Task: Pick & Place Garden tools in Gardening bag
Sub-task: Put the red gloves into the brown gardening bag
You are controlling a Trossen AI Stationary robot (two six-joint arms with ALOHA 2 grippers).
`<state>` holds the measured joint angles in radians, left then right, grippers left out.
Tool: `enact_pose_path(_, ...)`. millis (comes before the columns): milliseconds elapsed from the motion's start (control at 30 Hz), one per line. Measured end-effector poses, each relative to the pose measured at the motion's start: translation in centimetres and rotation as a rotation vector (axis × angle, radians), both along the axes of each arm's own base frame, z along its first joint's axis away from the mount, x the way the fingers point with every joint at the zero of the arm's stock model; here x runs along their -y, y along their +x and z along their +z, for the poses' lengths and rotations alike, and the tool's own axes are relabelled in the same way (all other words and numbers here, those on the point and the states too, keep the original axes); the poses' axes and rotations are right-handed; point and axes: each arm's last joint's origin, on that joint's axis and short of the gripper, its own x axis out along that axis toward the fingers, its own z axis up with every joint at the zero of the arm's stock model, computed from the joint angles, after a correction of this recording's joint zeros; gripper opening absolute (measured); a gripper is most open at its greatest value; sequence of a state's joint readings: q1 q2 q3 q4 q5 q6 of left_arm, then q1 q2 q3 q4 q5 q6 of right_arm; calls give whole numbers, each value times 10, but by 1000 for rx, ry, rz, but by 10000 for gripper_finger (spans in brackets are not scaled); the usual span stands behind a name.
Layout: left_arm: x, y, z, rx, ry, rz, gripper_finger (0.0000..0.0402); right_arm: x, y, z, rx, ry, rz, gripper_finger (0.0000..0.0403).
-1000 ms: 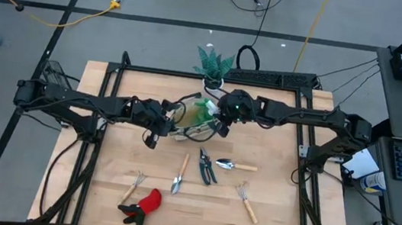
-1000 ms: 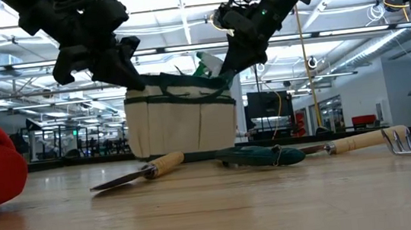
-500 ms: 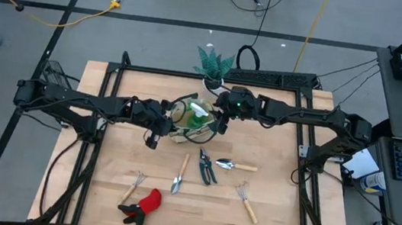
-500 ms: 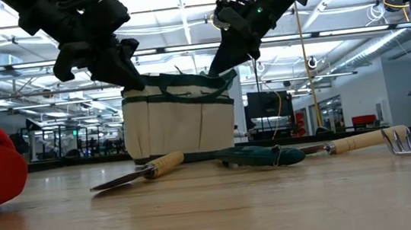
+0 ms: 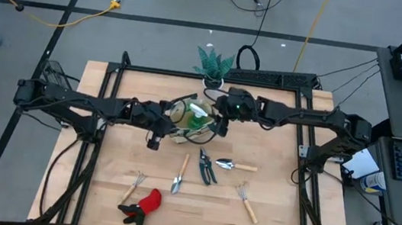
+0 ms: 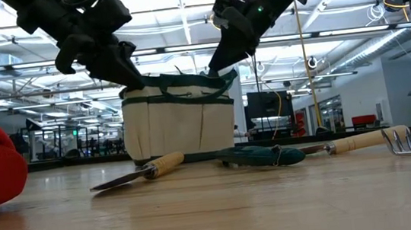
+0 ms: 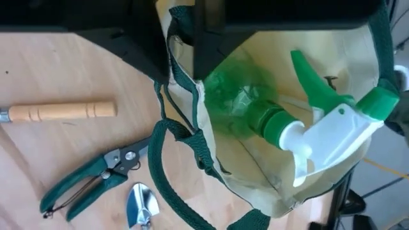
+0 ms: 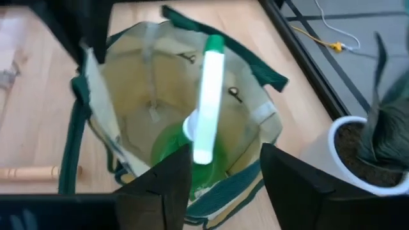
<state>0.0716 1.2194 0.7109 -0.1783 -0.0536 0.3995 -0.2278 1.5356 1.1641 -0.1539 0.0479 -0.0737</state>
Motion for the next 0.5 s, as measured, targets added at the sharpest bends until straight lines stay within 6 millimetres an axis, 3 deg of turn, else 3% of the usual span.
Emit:
enact_pose_path(267, 24, -4, 11, 54, 93, -59, 199, -9, 3, 1, 4, -42, 53, 225)
enact_pose_path(400, 39, -15, 28, 143, 83, -34, 229, -11, 3, 1, 3, -45, 60, 225)
enact_pose_path(500, 50, -26, 39, 204, -38, -12, 238, -11, 3, 1, 3, -45, 60, 221)
